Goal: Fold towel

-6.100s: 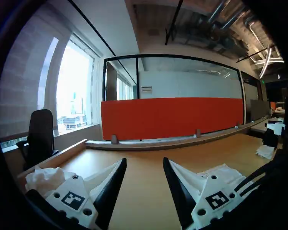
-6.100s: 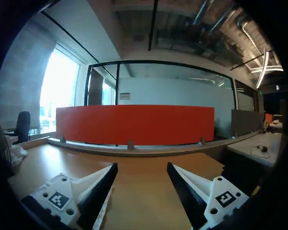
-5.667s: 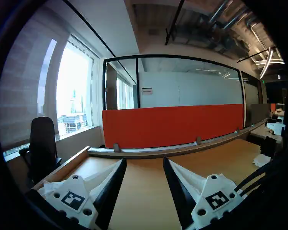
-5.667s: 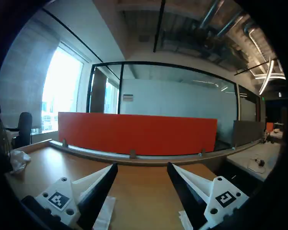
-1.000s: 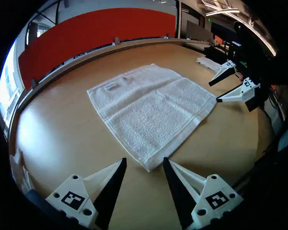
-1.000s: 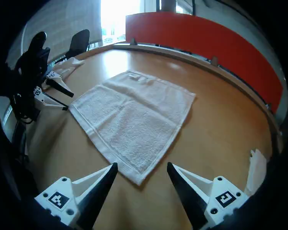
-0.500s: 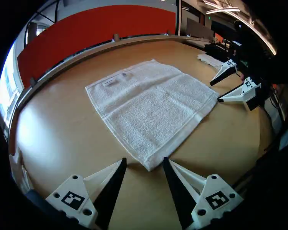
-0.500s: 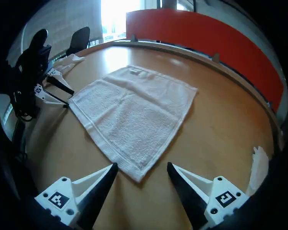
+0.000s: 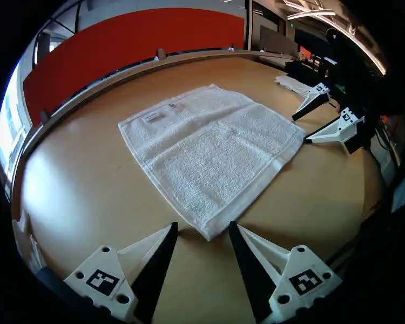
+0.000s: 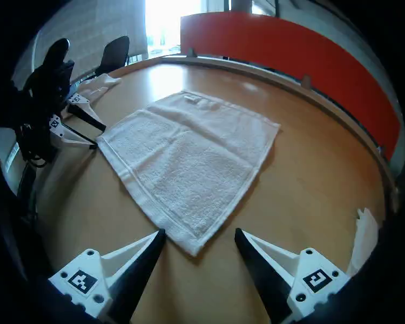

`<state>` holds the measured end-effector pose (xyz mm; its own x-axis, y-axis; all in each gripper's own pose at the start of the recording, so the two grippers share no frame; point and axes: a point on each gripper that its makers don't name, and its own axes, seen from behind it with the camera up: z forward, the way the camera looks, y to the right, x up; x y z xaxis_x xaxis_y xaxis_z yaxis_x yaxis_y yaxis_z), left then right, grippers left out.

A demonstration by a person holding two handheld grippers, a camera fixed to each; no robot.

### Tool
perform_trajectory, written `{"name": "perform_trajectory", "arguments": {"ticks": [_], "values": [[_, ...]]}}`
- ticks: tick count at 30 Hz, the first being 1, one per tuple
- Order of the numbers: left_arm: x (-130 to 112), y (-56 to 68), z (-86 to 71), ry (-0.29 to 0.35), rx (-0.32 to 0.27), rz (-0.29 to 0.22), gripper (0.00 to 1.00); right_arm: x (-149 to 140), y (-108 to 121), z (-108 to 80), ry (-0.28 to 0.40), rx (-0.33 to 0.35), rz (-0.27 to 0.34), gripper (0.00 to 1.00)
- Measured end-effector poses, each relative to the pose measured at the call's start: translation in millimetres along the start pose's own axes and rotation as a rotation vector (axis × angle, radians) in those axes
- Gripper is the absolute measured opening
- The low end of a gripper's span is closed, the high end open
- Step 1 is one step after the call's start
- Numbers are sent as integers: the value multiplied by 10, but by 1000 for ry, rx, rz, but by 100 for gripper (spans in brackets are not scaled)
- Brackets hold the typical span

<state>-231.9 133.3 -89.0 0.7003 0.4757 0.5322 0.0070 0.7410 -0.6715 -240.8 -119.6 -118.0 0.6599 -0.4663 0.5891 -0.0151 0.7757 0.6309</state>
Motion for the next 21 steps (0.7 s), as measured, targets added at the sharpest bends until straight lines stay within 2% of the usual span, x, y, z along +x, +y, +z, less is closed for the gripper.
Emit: {"name": "perform_trajectory", "arguments": {"ticks": [3, 10, 21], "values": [[-2, 0, -2, 0, -2, -2, 69, -3, 1, -1, 0, 2, -2, 95], [-3, 7, -1, -1, -5, 3, 69, -4, -16, 12, -2, 15, -14, 77], [-7, 24, 1, -2, -8, 1, 69, 0, -23, 7, -2, 18, -14, 76]]}}
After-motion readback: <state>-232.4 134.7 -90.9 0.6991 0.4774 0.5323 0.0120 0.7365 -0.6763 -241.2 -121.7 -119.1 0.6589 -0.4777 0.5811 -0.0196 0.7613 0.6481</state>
